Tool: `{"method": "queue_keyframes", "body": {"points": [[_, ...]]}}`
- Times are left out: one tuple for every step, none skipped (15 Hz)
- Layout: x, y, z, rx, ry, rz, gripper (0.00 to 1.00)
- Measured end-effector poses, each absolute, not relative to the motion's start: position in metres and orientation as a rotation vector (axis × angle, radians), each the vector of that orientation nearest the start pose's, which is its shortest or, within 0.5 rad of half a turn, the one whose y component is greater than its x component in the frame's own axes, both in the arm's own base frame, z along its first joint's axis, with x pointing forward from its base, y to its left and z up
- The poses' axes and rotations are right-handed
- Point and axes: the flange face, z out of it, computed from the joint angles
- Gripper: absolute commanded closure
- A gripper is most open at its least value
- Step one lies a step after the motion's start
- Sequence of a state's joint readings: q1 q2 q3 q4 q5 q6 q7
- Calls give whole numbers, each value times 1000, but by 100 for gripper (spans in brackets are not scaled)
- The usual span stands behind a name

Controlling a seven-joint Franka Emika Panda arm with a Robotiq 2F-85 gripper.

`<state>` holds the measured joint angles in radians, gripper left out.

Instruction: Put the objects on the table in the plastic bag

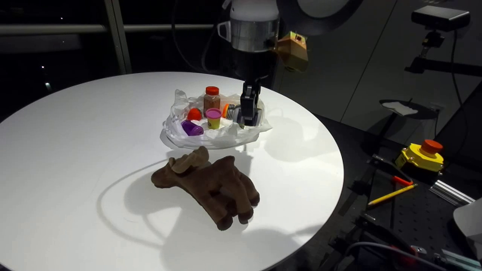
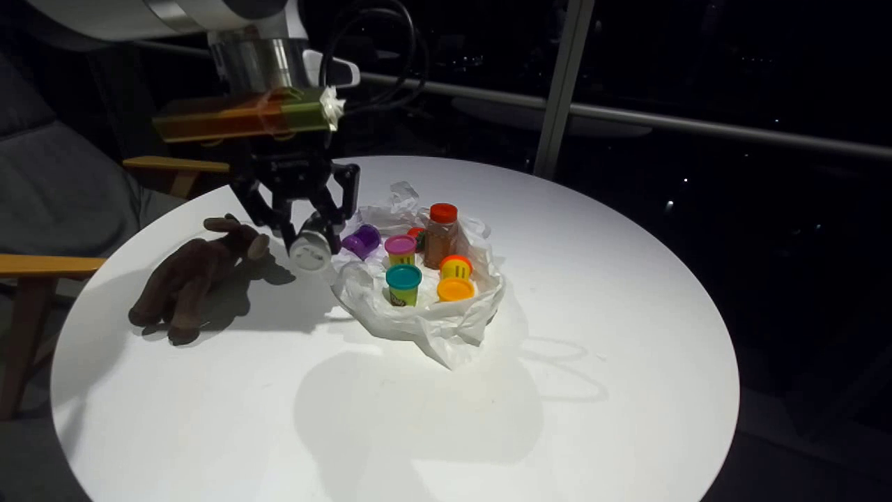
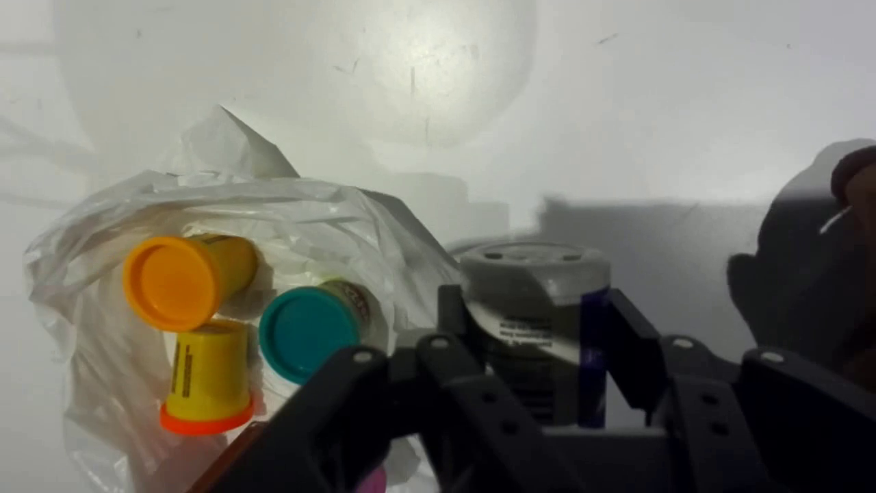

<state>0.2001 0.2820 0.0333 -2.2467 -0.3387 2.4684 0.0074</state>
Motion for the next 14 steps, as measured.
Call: {"method": "queue_keyframes", "body": {"points": [[527, 125, 248, -3241, -805, 16, 79], [534, 124, 257, -3245, -787, -25, 79], [541, 121, 264, -3248, -770, -57, 79], [548, 118, 266, -3250, -750, -76, 79], [554, 113, 264, -3251, -729, -82, 79], [561, 109, 258, -3253, -711, -85, 79], [568, 104, 249, -3253, -689, -92, 79], [574, 100, 238, -3254, -666, -91, 79], [581, 97, 225, -3254, -643, -85, 79], [586, 95, 213, -3255, -623, -73, 79], [591, 94, 201, -3252, -603, -62, 79], [597, 95, 193, -3246, -584, -59, 79], [602, 97, 187, -3240, -570, -66, 79], [607, 100, 184, -3232, -561, -84, 79]]}}
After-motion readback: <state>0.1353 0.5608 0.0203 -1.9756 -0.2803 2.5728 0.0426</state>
